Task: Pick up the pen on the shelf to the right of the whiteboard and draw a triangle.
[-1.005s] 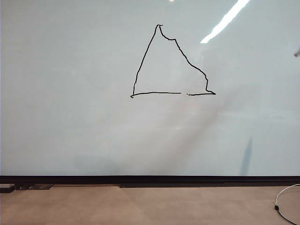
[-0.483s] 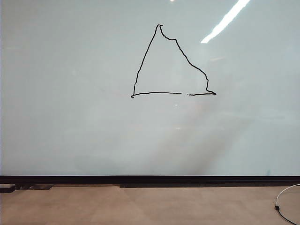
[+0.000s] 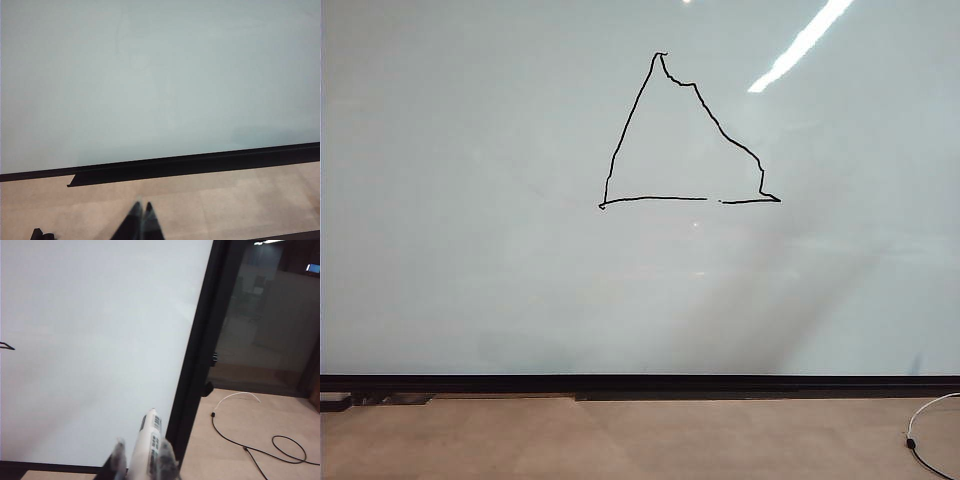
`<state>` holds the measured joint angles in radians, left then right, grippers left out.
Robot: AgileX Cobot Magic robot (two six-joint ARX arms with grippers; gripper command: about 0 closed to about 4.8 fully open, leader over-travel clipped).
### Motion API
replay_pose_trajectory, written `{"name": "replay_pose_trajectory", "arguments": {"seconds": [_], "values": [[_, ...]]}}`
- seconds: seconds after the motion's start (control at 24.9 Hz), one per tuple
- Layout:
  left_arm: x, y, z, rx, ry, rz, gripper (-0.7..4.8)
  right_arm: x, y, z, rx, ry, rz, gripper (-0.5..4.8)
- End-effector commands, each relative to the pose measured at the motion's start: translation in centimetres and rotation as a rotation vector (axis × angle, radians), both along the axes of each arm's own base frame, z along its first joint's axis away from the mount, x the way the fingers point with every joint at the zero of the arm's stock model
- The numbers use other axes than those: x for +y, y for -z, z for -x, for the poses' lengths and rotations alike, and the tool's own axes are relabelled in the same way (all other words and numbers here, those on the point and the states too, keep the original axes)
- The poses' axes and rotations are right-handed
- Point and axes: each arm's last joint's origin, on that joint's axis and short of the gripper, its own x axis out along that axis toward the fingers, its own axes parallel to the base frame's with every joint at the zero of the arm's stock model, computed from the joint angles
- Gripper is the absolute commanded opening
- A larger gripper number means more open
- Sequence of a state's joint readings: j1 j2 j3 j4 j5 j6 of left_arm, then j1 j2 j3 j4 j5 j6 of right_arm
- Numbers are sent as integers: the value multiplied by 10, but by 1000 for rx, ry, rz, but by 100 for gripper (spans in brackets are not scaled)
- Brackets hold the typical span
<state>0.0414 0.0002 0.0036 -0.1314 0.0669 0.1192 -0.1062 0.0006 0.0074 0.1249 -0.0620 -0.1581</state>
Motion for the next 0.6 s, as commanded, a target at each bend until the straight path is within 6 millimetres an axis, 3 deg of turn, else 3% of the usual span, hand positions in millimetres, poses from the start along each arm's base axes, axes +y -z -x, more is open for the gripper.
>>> {"name": "replay_pose_trajectory", "arguments": {"seconds": [0.04, 0.6], "values": [[0, -2, 0, -12, 1, -1, -5, -2, -3, 1, -50, 11, 0, -7], [0, -2, 0, -12, 1, -1, -5, -2, -2, 0, -43, 12, 0, -6]]}}
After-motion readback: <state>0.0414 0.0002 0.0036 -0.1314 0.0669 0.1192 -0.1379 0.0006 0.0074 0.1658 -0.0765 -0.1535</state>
